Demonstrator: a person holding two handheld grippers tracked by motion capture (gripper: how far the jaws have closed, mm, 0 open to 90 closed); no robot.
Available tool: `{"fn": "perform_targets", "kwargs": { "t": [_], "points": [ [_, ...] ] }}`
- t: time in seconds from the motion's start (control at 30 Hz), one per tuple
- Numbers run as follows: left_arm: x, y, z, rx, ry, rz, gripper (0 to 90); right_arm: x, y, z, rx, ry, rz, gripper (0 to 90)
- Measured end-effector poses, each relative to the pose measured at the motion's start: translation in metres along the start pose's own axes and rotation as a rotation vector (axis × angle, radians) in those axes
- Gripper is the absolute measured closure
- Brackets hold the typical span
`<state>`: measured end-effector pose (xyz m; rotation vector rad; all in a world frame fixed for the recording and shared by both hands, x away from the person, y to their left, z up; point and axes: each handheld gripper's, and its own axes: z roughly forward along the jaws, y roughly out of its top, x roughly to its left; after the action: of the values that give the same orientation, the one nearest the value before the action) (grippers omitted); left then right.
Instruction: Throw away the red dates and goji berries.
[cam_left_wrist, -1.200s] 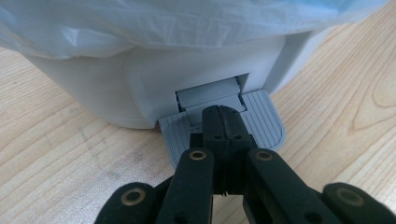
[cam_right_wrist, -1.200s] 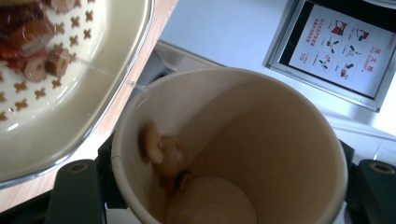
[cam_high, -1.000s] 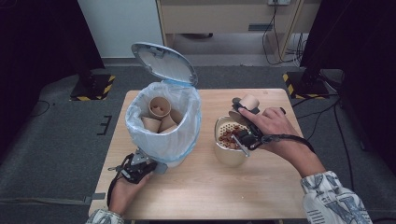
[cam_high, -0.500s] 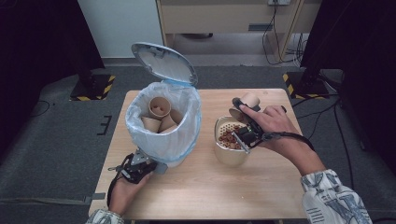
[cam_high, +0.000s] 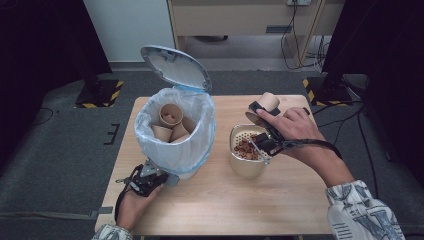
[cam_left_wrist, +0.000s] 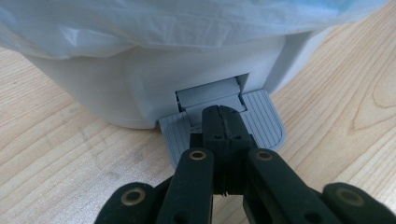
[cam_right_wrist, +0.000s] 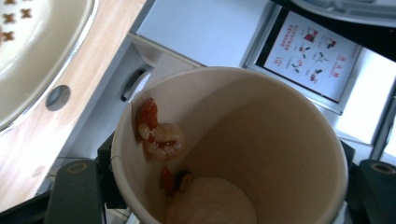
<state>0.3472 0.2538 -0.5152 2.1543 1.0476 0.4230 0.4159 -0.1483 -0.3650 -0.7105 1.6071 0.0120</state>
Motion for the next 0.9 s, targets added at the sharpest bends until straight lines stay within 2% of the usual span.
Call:
{"fn": "perform_targets", "kwargs": {
  "t": [0.13, 0.23, 0.33, 0.4, 0.47, 0.53, 0.6, 0.63, 0.8, 0.9],
  "points": [
    [0.0, 0.0, 0.0, -0.001, 0.0, 0.001, 90.0, 0.006, 0.004, 0.003, -0.006, 0.033, -0.048, 27.8],
    [0.0, 0.0, 0.0, -0.001, -0.001, 0.0, 90.0, 0.009, 0.001, 0.003, 0.013, 0.028, -0.068, 27.7],
    [0.0, 0.0, 0.0, -0.001, 0.0, -0.001, 90.0, 0.011, 0.008, 0.001, -0.002, 0.031, -0.137, 27.7],
    [0.0, 0.0, 0.0, 0.0, 0.001, 0.0, 90.0, 0.009, 0.007, 0.001, 0.004, 0.024, -0.112, 27.7],
    [0.0, 0.0, 0.0, 0.0, 0.001, 0.0, 90.0, 0.009, 0.005, 0.002, 0.01, 0.021, -0.11, 27.7],
    [0.0, 0.0, 0.0, 0.0, 0.0, 0.0, 90.0, 0.009, 0.007, 0.001, 0.002, 0.019, -0.128, 27.7],
    [0.0, 0.0, 0.0, 0.0, 0.0, 0.0, 90.0, 0.008, 0.01, 0.0, -0.008, 0.011, -0.111, 27.7],
    [0.0, 0.0, 0.0, -0.001, 0.0, 0.001, 90.0, 0.007, 0.009, 0.0, 0.002, 0.002, -0.127, 27.7],
    [0.0, 0.0, 0.0, -0.001, 0.0, 0.0, 90.0, 0.007, 0.01, 0.001, 0.004, 0.006, -0.136, 27.7],
    [0.0, 0.0, 0.0, -0.001, 0.0, 0.0, 90.0, 0.006, 0.009, 0.001, 0.007, 0.006, -0.127, 27.7]
  ]
}}
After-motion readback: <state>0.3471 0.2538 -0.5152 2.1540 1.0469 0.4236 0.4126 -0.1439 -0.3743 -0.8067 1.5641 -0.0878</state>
